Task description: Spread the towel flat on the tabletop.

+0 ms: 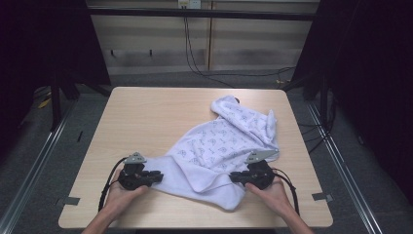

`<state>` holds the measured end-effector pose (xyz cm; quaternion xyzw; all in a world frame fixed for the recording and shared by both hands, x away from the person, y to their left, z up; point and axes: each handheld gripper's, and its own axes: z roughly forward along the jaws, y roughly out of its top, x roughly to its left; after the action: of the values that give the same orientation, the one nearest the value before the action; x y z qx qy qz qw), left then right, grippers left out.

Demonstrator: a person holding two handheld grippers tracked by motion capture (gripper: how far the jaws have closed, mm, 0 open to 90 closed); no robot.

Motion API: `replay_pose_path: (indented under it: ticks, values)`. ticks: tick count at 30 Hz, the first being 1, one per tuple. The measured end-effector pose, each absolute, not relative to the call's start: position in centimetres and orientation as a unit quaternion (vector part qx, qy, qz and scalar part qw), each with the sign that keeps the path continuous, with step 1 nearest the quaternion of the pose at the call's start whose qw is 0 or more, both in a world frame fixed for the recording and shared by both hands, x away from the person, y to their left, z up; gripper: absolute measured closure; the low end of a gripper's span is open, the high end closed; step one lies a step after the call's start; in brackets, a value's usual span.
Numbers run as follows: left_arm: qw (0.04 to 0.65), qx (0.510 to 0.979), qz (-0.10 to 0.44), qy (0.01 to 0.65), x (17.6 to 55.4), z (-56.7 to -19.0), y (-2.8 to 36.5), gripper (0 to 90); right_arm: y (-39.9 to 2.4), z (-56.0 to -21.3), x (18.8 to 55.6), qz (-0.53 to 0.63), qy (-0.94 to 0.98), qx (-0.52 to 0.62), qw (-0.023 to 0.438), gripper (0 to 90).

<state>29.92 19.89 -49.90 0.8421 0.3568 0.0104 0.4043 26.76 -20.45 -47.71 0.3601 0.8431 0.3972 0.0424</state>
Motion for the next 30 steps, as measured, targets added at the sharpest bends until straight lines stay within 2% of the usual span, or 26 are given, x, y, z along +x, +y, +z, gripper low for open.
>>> replay_pose_path:
  ticks: [4,5,6,9,10,12,19,25,26,30]
  values:
    - [0.4,0.855,-0.007,0.33,29.0,-49.8,18.1,74.8,-22.1,-48.5,27.0,0.38,0.84,0.384,0.054,83.7]
    - [0.399,0.858,-0.007,0.324,28.7,-49.7,17.7,74.6,-22.7,-48.8,27.4,0.371,0.838,0.394,0.064,81.3]
    - [0.393,0.866,-0.004,0.309,28.1,-49.6,17.1,73.9,-23.2,-48.8,27.9,0.37,0.835,0.401,0.069,73.4]
    - [0.39,0.87,0.003,0.302,27.9,-49.4,17.0,74.2,-23.5,-48.3,28.1,0.383,0.829,0.401,0.069,70.3]
    - [0.396,0.864,0.004,0.312,28.2,-49.3,17.5,74.2,-23.2,-47.2,28.1,0.41,0.824,0.384,0.074,63.8]
    - [0.403,0.855,0.007,0.327,28.7,-49.2,18.3,74.3,-22.3,-46.5,28.2,0.427,0.825,0.364,0.072,60.7]
    - [0.442,0.819,0.031,0.364,29.9,-48.2,21.6,74.3,-17.7,-46.0,27.4,0.447,0.847,0.286,0.035,53.6]
    - [0.455,0.796,0.033,0.398,31.1,-48.2,24.0,70.7,-16.8,-46.7,28.1,0.443,0.853,0.276,0.031,52.4]
    - [0.457,0.792,0.035,0.402,31.2,-48.2,24.2,67.7,-16.7,-47.2,28.3,0.434,0.858,0.273,0.032,50.5]
    - [0.46,0.783,0.05,0.415,31.9,-48.2,25.5,65.3,-16.8,-47.5,29.3,0.431,0.857,0.279,0.045,44.8]
